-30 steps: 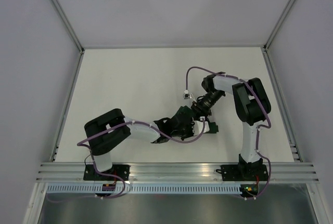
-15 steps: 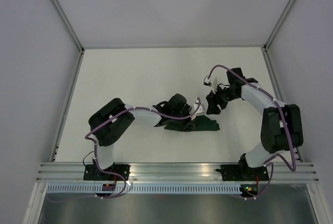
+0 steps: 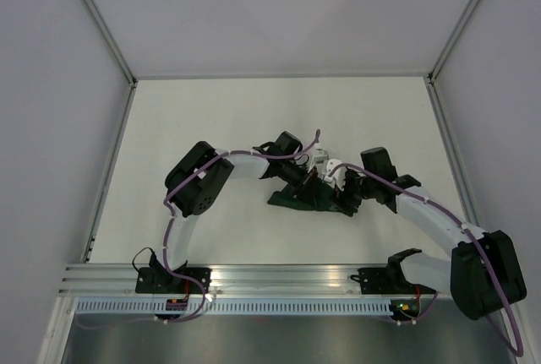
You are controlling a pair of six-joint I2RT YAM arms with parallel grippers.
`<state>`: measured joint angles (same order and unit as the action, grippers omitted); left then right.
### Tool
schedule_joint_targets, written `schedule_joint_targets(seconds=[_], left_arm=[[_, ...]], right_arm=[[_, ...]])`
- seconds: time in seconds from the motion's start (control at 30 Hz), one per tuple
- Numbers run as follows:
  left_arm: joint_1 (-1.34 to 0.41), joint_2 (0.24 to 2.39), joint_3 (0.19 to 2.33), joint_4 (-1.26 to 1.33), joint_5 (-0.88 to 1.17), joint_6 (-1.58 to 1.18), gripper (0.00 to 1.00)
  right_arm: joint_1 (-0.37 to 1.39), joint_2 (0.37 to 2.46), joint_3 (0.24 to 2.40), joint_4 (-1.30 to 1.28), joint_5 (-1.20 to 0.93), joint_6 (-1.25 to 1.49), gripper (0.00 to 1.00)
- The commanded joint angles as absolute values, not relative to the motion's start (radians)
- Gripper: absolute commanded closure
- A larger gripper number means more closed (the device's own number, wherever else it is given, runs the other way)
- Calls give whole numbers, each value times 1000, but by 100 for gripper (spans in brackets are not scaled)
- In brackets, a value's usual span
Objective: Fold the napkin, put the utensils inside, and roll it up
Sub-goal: Roll the napkin with the utensil
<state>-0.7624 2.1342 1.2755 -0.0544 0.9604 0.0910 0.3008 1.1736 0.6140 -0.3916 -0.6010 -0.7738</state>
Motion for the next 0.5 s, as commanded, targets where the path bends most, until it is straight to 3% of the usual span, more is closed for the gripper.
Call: schedule_joint_targets(seconds=[0.0,0.33,0.47], left_arm=[[-747,2218,1298,-232,985,71,98],[-738,2256,1339,-255,1025,41,98],[-738,2261,1347,-255,1029,35,98]], right_arm=[[422,1135,545,-270,-511,-782,23],[629,1170,419,-34,-267,-765,25],[661,1189,393,-14,-252,-770,33]])
